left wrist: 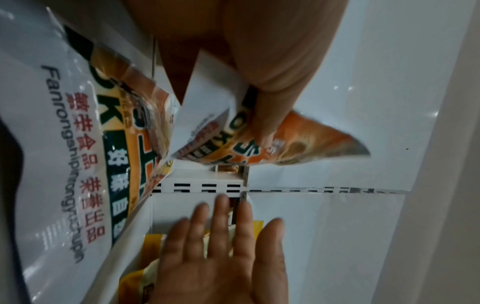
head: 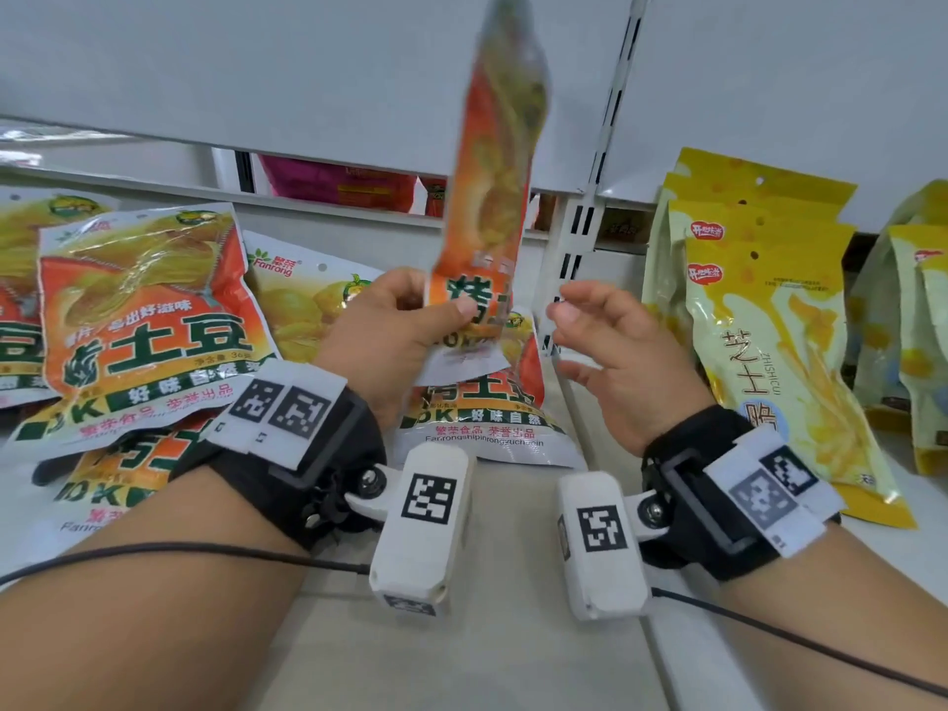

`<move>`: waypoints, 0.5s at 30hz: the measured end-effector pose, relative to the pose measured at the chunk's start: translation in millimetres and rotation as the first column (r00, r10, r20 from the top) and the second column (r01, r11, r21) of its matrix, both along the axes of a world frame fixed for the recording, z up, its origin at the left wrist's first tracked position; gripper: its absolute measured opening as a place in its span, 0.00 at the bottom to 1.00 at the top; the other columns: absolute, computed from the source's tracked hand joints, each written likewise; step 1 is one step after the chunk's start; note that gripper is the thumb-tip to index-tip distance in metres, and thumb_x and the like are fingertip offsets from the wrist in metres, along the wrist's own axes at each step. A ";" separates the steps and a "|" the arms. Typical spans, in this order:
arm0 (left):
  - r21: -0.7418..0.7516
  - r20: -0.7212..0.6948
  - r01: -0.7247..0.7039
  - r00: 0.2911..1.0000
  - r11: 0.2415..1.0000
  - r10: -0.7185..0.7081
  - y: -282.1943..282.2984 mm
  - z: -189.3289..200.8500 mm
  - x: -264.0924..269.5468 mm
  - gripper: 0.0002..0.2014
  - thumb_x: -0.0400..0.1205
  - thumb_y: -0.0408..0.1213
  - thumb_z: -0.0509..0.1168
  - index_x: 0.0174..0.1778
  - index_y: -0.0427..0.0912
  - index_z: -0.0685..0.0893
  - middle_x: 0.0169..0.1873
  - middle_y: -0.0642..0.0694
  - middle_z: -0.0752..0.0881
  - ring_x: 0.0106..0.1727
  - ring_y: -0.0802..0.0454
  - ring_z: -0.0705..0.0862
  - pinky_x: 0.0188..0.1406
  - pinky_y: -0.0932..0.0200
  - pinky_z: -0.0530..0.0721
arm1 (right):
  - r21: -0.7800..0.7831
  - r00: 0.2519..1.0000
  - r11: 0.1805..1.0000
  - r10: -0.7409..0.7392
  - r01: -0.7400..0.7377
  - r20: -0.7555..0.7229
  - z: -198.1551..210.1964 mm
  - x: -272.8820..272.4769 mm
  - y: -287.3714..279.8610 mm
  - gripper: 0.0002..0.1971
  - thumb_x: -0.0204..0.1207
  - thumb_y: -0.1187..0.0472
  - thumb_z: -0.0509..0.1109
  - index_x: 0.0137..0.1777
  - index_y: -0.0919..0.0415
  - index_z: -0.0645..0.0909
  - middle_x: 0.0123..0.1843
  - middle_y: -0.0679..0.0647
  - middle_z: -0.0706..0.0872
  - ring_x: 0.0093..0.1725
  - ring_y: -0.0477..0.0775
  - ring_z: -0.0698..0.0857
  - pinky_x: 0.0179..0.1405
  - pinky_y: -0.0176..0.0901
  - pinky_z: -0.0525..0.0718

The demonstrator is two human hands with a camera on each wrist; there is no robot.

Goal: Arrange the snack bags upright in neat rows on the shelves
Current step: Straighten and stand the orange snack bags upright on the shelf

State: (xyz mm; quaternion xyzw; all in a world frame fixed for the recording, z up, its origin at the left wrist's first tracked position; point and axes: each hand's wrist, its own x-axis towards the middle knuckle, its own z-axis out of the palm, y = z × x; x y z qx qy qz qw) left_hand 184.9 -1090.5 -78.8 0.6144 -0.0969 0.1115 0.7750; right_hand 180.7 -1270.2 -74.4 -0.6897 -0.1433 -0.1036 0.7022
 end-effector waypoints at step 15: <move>0.001 0.017 -0.111 0.994 0.994 0.111 -2.0 -7.8 10.1 0.29 0.64 0.44 0.74 0.62 0.54 0.75 0.39 0.51 0.87 0.48 0.52 0.87 0.62 0.42 0.82 | 0.097 0.988 0.992 0.088 -0.076 -0.125 -5.7 5.3 4.0 0.12 0.82 0.65 0.62 0.61 0.57 0.81 0.48 0.51 0.91 0.48 0.51 0.89 0.42 0.45 0.88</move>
